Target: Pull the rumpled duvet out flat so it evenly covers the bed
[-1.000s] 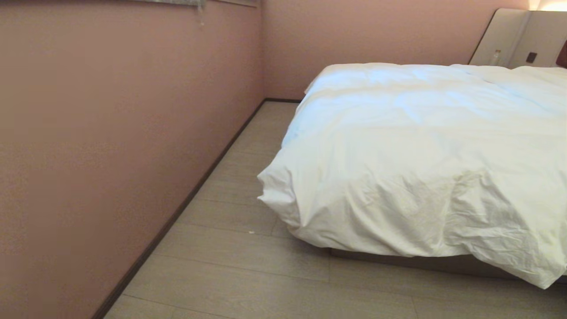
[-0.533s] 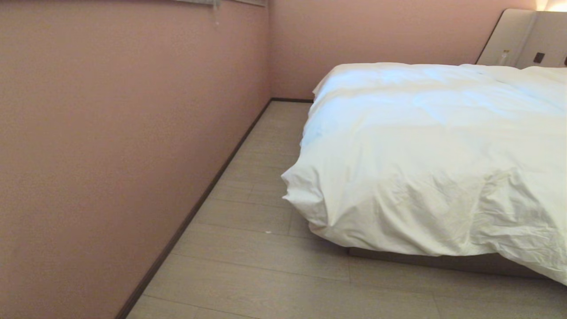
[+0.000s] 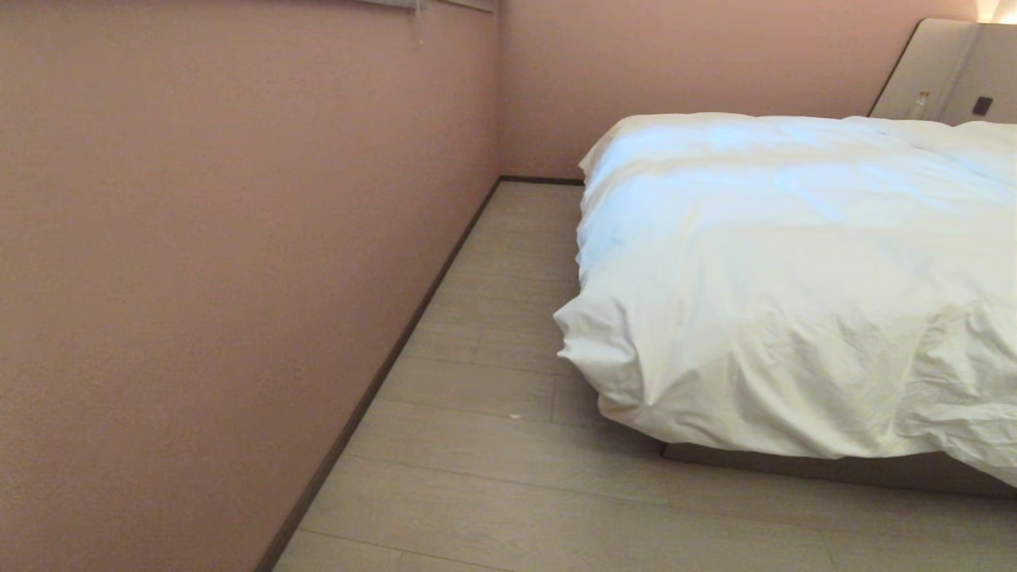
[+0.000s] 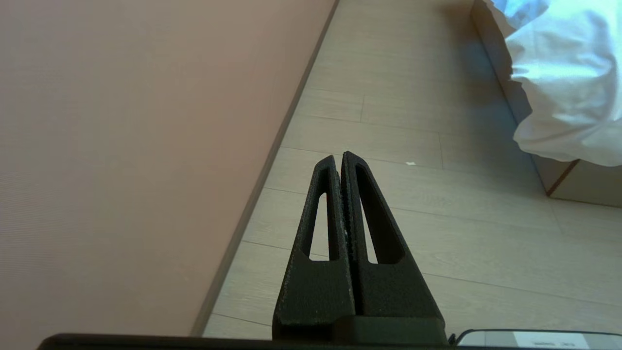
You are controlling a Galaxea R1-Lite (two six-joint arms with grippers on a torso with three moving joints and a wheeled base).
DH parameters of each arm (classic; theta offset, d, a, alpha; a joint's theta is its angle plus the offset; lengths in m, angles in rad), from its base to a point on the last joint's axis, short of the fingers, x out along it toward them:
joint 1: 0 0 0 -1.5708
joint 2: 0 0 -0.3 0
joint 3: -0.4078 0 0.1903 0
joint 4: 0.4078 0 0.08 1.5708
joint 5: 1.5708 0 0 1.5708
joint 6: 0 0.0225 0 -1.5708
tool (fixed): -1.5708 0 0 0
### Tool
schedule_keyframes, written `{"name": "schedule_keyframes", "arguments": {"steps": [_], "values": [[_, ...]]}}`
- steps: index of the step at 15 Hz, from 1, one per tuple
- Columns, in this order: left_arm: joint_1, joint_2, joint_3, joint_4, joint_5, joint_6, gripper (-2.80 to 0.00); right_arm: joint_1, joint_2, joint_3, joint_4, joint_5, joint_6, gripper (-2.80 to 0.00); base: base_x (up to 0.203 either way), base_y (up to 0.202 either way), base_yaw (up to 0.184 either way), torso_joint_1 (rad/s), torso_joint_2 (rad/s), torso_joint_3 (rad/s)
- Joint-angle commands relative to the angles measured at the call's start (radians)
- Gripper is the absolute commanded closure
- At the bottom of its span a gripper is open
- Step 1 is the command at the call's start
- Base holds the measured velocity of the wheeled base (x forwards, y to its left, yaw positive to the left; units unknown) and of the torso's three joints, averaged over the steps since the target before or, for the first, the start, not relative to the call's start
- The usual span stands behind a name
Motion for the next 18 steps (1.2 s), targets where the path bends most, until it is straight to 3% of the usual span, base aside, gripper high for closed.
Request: {"name": "schedule_keyframes", "arguments": {"steps": [1,12,18], "values": [[0.001,0.0,0.0,0.0,-0.002,-0.001,0.0,0.0,0.0,0.0,0.0,0.002,-0.001,0.0,0.0,0.104,0.004,0.001,0.01,0.002],[0.001,0.0,0.0,0.0,-0.001,-0.004,0.0,0.0,0.0,0.0,0.002,0.0,0.001,0.0,0.0,0.0,0.0,0.0,0.0,0.0],[0.001,0.0,0.0,0.0,-0.002,-0.004,0.0,0.0,0.0,0.0,0.002,0.0,0.004,0.0,-0.179,0.0,0.0,0.003,0.0,0.001]]}}
